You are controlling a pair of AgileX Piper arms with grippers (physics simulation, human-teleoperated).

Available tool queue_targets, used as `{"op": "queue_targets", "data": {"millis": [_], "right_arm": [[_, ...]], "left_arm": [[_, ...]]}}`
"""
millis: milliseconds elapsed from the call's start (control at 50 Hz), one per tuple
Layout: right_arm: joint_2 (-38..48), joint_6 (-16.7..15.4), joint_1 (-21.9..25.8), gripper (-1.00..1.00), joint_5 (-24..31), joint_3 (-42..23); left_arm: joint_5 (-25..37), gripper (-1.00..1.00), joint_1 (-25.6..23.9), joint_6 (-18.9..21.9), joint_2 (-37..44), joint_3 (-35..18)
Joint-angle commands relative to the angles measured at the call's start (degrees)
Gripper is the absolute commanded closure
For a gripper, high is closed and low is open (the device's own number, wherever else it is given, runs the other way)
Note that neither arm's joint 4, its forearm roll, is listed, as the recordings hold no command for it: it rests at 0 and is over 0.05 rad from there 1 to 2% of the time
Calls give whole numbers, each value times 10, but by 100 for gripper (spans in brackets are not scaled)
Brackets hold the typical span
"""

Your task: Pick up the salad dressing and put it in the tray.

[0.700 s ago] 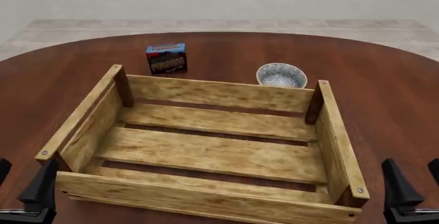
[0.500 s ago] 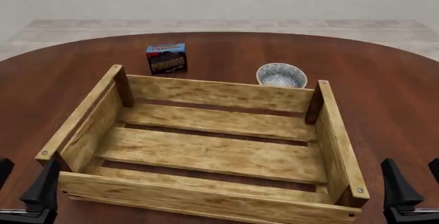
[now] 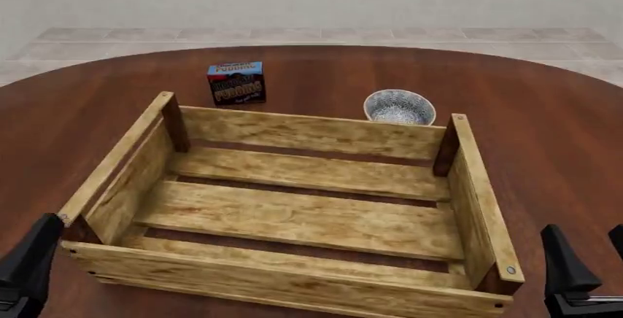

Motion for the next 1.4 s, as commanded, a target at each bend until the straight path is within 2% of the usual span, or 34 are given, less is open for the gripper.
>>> {"op": "queue_targets", "data": {"millis": [20, 60, 120, 140, 160, 180, 200, 220, 240, 300, 340, 380, 420, 440, 460, 480, 500, 540, 580, 600, 620, 640, 680, 820, 860, 960, 1000, 1020, 1080, 1260, 1340, 1400], "right_arm": [[-1, 0, 0, -100, 1, -1], [-1, 0, 0, -100, 1, -1], [-1, 0, 0, -100, 1, -1], [0, 0, 0, -100, 1, -1], [0, 0, 0, -100, 1, -1], [-1, 0, 0, -100, 1, -1], [-1, 0, 0, -100, 1, -1], [0, 0, 0, -100, 1, -1], [0, 0, 0, -100, 1, -1], [0, 0, 0, -100, 1, -1], [0, 0, 0, -100, 1, -1], [-1, 0, 0, -100, 1, -1], [0, 0, 0, -100, 1, -1], [0, 0, 0, -100, 1, -1], [-1, 0, 0, -100, 1, -1], [-1, 0, 0, -100, 1, -1], [-1, 0, 0, -100, 1, -1], [-1, 0, 0, -100, 1, -1], [-1, 0, 0, -100, 1, -1], [-1, 0, 0, -100, 1, -1], [-1, 0, 0, -100, 1, -1], [0, 0, 0, -100, 1, -1], [0, 0, 0, -100, 1, -1], [0, 0, 0, -100, 1, -1], [0, 0, 0, -100, 1, -1], [0, 0, 0, -100, 1, -1], [-1, 0, 0, -100, 1, -1], [-1, 0, 0, -100, 1, -1], [-1, 0, 0, -100, 1, -1], [-1, 0, 0, -100, 1, -1], [0, 0, 0, -100, 1, -1], [0, 0, 0, -100, 1, -1]], "left_arm": [[186, -100, -9, 31, 0, -158], [216, -100, 14, -2, 3, -192], [259, -100, 9, 46, 18, -230], [275, -100, 4, 28, 33, -234], [288, -100, 12, 36, 39, -243], [325, -100, 26, 54, 45, -278], [326, -100, 26, 54, 45, -278], [365, -100, 52, 53, 55, -311], [366, -100, 52, 53, 56, -312], [422, -100, 61, 67, 66, -362], [471, -100, 65, 98, 76, -394], [499, -100, 65, 79, 87, -421], [519, -100, 73, 89, 94, -430], [531, -100, 92, 123, 97, -431], [537, -100, 103, 136, 100, -436], [541, -100, 140, 196, 96, -425], [542, -100, 150, 210, 94, -426], [542, -100, 168, 200, 106, -432], [542, -100, 203, 211, 114, -455], [542, -100, 210, 208, 117, -451], [542, -100, 202, 182, 125, -433], [542, -100, 224, 210, 117, -425], [542, -100, 242, 209, 118, -408], [542, -100, 247, 194, 126, -381], [542, -100, 269, 224, 121, -364], [542, -100, 268, 201, 128, -357], [542, -100, 279, 206, 123, -348], [542, -100, 298, 221, 120, -335], [542, -100, 290, 210, 119, -333], [537, -100, 313, 188, 131, -340], [524, -100, 314, 167, 130, -320], [505, -100, 332, 172, 126, -295]]}}
